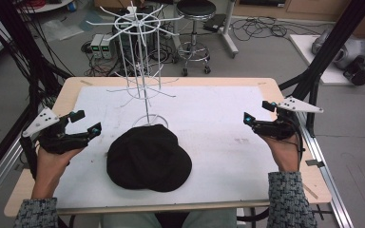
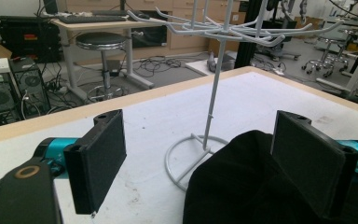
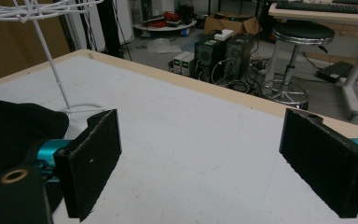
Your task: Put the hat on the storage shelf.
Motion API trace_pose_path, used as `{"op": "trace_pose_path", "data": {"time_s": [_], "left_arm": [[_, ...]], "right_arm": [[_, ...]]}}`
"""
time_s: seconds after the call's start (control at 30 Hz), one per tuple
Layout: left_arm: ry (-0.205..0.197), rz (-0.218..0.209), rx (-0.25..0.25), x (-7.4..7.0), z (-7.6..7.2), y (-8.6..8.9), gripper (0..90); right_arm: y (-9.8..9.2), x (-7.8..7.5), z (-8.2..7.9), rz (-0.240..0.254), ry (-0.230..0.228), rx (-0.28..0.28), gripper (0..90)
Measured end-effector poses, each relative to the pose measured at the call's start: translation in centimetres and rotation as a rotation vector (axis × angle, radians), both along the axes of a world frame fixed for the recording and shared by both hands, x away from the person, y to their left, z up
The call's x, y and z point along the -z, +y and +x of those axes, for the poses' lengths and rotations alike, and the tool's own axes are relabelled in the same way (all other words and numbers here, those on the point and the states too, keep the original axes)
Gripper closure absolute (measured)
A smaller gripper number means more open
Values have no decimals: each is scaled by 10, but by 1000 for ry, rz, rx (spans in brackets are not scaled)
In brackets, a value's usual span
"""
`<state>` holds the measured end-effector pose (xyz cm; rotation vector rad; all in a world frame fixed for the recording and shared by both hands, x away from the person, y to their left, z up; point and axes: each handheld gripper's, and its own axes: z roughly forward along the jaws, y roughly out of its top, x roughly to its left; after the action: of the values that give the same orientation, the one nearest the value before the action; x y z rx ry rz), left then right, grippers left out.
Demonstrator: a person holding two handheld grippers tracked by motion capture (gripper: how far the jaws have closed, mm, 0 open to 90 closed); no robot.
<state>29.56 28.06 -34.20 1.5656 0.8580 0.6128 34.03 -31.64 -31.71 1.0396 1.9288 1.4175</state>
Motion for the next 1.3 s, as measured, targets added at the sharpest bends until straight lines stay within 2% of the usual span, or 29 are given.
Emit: {"op": "trace_pose_path", "data": {"time_s": [0.33, 0.53, 0.67, 0.77, 0.93, 1.17, 1.3], "left_arm": [[-11, -25, 54, -1, 0, -4, 186], [-12, -22, 115, 3, 2, -15, 187], [-1, -3, 151, 10, 3, -23, 186], [6, -22, 174, 16, 5, -27, 187], [5, -16, 198, 27, 8, -37, 194], [47, 4, 249, 43, 14, -50, 196], [64, -16, 272, 51, 16, -55, 202]], "right_arm": [[-3, -1, -2, 13, -9, -1, 118], [-2, -1, -2, 13, -9, -10, 118], [-3, -2, -2, 15, -11, -7, 118], [-3, -2, -2, 17, -12, -10, 118], [-2, -2, -1, 11, -13, -16, 118], [-3, -2, -2, 14, -10, -17, 118], [-3, -2, -2, 13, -9, -19, 118]]}}
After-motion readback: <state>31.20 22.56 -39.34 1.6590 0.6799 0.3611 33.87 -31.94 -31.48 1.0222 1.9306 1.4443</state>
